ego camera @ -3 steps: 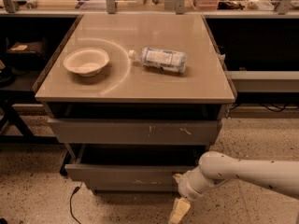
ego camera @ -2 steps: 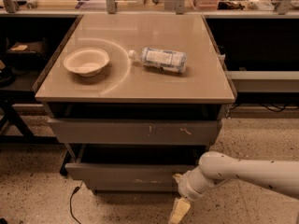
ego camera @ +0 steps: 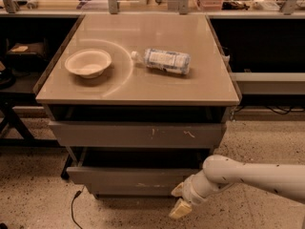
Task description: Close middle drawer
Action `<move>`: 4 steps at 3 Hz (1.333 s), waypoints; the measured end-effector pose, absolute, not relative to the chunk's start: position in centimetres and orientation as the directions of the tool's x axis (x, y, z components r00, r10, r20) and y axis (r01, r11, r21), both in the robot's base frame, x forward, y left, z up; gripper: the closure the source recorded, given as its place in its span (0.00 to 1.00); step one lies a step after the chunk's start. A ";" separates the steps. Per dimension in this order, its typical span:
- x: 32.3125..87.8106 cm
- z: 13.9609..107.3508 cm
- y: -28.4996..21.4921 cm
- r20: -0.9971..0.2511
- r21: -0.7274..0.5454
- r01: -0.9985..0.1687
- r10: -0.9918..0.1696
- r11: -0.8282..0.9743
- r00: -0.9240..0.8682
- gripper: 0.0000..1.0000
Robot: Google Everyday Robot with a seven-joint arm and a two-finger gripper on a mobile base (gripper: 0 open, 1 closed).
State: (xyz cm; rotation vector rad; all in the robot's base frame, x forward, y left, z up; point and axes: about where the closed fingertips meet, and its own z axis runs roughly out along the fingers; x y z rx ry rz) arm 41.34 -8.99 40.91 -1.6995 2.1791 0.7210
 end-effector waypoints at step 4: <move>46.8 40.2 -6.7 -0.511 0.113 -0.979 -0.835 0.169 -0.203 1.00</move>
Offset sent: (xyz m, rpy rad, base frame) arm 0.0204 0.0121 0.0021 -0.0119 -0.0403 0.0289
